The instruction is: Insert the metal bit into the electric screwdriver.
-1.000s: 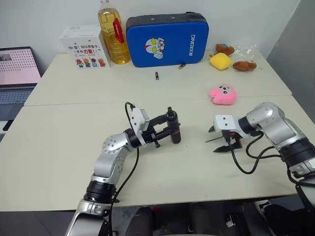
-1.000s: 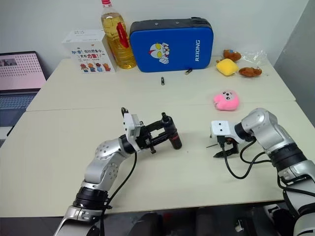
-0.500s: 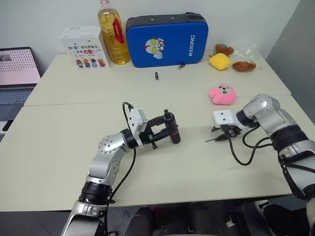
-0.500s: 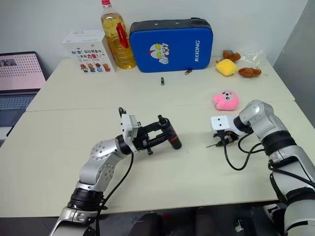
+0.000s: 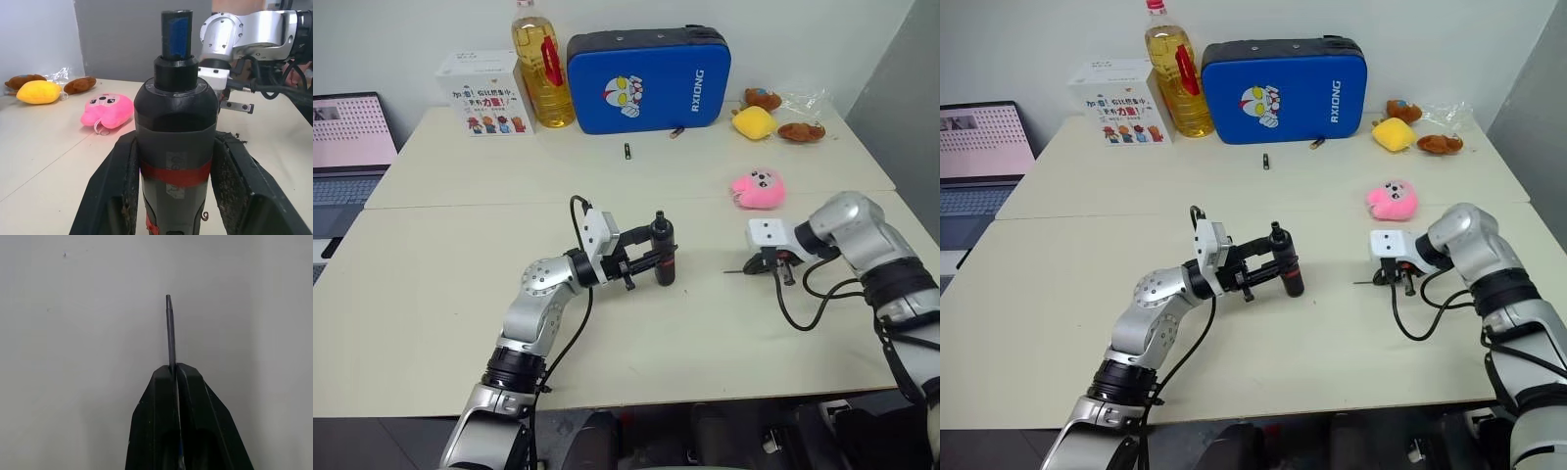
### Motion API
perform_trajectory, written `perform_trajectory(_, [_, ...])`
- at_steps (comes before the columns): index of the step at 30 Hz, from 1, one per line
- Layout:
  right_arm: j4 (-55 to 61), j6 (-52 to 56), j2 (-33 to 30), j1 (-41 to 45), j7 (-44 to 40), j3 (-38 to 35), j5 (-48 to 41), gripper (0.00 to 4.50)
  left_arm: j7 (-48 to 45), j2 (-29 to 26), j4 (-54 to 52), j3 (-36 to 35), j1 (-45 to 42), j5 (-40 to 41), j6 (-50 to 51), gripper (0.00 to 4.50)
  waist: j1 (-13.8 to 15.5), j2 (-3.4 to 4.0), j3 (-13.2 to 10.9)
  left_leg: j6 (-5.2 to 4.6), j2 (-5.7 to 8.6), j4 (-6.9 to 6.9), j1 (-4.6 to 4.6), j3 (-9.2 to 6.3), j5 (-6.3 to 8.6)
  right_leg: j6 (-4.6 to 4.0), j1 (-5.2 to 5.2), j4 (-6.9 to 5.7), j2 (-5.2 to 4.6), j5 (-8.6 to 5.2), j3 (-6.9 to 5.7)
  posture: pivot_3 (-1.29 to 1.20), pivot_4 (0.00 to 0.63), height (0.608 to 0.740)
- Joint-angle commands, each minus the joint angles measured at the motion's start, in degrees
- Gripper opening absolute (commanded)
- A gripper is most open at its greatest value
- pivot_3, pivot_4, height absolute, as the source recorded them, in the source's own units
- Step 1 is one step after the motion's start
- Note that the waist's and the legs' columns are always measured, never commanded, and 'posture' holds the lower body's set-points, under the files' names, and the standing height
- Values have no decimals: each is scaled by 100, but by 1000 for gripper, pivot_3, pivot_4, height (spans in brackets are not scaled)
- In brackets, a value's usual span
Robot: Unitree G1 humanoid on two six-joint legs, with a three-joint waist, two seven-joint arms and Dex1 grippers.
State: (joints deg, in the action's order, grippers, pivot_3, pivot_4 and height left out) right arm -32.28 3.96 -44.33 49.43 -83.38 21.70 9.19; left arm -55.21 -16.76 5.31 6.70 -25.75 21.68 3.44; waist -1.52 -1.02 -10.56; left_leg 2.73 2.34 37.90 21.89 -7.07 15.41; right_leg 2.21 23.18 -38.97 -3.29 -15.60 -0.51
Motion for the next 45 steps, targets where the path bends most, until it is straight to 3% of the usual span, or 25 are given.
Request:
perform_trajectory(1, [845, 671, -259, -234, 66, -522, -346, 47, -47, -82, 79, -72, -97, -43, -17, 1692, 1, 0, 0, 0, -1, 0, 0, 0, 0, 0, 0, 0, 0, 0, -1, 0, 150, 740])
perform_trajectory(10, [1950, 2980, -232, -415, 760, -1723, -1339, 47, -57, -138, 67, -135, -188, 8, 59, 1692, -4, 0, 0, -1, -1, -2, 2, -3, 1, 0, 1, 0, 1, 0, -1, 0, 150, 740])
perform_trajectory(20, [3496, 4843, 811, -558, 2696, -3536, -2873, 47, -27, -138, -49, -105, -103, 37, 109, 1692, 1, 0, 0, -4, -1, -2, 2, -17, 2, 0, 1, -1, 1, 0, 1, 0, 150, 740])
perform_trajectory(45, [4127, 5022, 1063, -268, 4255, -3878, -4198, 47, -53, 27, 281, 63, -269, -109, 53, 1692, -5, 1, 0, -31, -1, -2, 3, -4, 17, 0, 1, -2, 3, 0, -1, 0, 150, 740])
